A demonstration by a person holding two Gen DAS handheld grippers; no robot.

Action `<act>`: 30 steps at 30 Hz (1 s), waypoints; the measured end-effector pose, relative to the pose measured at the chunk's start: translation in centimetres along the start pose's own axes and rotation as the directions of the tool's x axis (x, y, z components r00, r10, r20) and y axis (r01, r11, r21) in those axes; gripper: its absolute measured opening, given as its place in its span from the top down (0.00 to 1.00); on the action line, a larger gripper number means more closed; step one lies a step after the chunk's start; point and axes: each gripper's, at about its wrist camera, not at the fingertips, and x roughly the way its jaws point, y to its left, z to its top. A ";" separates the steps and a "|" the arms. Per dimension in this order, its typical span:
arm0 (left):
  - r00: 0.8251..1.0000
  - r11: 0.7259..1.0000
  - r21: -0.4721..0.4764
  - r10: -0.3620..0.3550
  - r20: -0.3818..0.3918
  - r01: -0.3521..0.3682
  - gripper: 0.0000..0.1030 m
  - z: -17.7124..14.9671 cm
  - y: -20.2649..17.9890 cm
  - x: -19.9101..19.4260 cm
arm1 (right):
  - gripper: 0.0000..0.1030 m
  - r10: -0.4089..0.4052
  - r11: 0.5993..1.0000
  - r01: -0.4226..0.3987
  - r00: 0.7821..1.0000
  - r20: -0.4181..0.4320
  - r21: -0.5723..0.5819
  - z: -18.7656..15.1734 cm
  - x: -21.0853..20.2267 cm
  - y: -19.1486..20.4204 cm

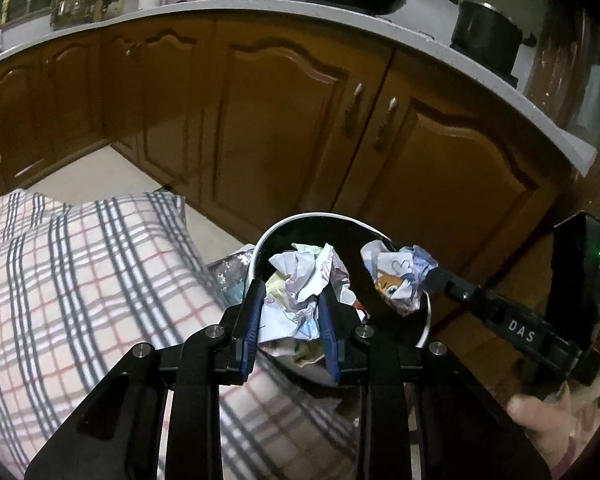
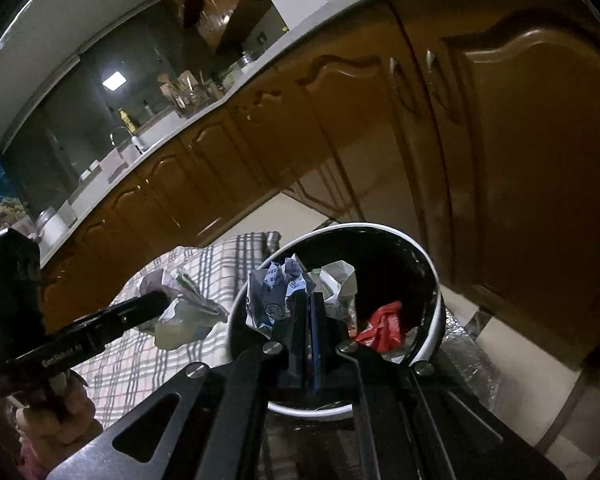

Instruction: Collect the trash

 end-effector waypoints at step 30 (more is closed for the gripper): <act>0.999 1.000 -0.002 0.018 -0.051 -0.019 0.35 0.3 -1.0 3.9 | 0.62 -0.042 0.998 0.044 0.998 -0.044 0.047 1.4 2.8 -2.3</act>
